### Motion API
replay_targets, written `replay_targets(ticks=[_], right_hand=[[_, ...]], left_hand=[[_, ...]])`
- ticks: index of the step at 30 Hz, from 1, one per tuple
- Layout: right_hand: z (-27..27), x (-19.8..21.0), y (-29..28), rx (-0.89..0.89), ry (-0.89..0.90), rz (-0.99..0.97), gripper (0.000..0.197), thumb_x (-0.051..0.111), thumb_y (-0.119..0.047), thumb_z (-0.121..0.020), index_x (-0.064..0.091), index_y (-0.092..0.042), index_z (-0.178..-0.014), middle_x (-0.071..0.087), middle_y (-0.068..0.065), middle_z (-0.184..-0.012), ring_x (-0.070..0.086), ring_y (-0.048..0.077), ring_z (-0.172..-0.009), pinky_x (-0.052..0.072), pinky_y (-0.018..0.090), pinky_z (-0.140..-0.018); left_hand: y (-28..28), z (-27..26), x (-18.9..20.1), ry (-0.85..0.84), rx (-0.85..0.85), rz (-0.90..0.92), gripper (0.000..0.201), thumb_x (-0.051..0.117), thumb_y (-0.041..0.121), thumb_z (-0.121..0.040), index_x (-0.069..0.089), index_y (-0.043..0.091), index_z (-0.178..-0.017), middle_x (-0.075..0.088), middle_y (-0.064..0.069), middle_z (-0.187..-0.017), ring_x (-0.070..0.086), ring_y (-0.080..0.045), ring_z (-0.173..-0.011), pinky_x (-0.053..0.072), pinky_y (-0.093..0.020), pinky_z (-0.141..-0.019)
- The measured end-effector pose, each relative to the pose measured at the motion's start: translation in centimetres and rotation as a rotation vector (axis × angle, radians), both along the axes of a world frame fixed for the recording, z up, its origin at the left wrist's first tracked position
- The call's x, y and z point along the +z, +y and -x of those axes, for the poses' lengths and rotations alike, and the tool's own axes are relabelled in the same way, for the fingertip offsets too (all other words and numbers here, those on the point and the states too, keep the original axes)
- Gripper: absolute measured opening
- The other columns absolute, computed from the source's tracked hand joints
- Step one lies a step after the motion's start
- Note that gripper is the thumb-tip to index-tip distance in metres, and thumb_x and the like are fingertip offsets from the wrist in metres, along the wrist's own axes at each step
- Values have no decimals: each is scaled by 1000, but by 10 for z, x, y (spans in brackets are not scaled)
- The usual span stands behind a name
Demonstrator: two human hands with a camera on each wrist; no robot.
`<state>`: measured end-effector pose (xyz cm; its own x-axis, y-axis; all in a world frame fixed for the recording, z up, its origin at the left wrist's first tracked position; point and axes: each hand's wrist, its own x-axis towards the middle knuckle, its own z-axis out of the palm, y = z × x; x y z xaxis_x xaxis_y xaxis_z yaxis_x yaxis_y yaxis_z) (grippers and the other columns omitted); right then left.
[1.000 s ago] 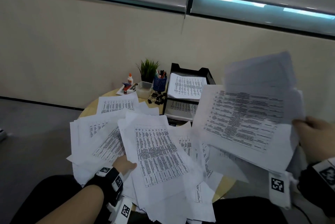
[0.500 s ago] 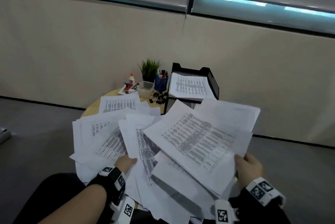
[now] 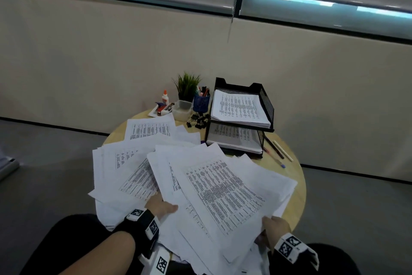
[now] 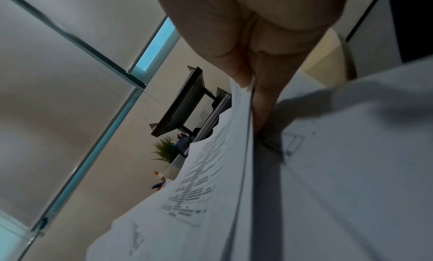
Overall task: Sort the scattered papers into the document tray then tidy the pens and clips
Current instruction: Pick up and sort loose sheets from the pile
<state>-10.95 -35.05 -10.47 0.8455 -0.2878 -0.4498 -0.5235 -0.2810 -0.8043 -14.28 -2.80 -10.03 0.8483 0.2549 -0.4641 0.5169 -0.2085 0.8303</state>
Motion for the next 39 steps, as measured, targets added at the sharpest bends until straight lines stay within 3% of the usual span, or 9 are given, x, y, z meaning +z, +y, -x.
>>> replay_targets(ticks=[8,14,16,19,21,25,29,32,39], right_hand=[[1,39,-27,-39,-36,256,36,47,-10,-93,42,-14,-58,50,11,-71,46,25,-73,43,33,-72],[18,53,-14,49,232,-146,20,62,9,-68,44,1,-73,46,22,-73,54,36,-58,50,44,-55],[17,50,-12,64,182,-113,19,66,6,-70,49,7,-78,55,23,-79,60,37,-65,54,49,-59],[8,51,-20,71,-4,165,16,68,-11,-81,57,-1,-89,60,15,-87,55,25,-74,45,29,-60],[4,62,-23,147,-8,300,10,64,-11,-81,57,-9,-74,56,10,-76,48,19,-65,37,26,-60],[-3,67,-7,469,199,510,30,52,-20,-91,41,-5,-67,35,-1,-63,40,14,-63,32,26,-58],[0,67,7,706,396,635,39,66,-31,-78,39,-14,-56,43,-2,-61,40,8,-54,29,19,-46],[-3,67,1,554,383,492,21,69,-21,-63,52,-11,-55,59,6,-67,56,20,-59,42,18,-53],[-22,72,-9,357,316,424,26,60,-30,-85,57,-6,-77,55,3,-69,52,17,-65,38,23,-57]], left_hand=[[4,-7,-2,10,-1,-54,43,70,2,-77,59,-4,-118,62,-16,-120,57,-29,-114,42,-37,-103],[4,-10,7,56,45,34,37,67,15,-23,62,5,-58,61,-12,-76,56,-24,-76,46,-31,-73],[3,-10,13,53,47,57,26,65,13,-19,57,9,-44,55,-8,-65,51,-22,-70,41,-29,-66],[3,-10,15,49,43,112,25,65,10,-20,58,8,-43,56,-7,-60,51,-22,-67,41,-30,-68],[5,-10,12,42,44,143,28,74,11,-25,68,7,-52,65,-11,-70,58,-25,-74,47,-33,-77],[5,-13,10,17,152,213,37,69,10,-84,61,-8,-115,63,-19,-117,58,-32,-113,43,-35,-99],[5,-12,10,1,164,183,40,69,9,-84,59,-9,-118,62,-20,-120,58,-31,-114,42,-37,-101],[4,-11,11,-1,123,157,42,65,2,-85,54,-9,-124,55,-23,-129,54,-33,-119,37,-42,-107],[-1,-7,14,-45,134,177,37,60,6,-90,54,-6,-124,60,-20,-123,57,-26,-103,43,-36,-95]])
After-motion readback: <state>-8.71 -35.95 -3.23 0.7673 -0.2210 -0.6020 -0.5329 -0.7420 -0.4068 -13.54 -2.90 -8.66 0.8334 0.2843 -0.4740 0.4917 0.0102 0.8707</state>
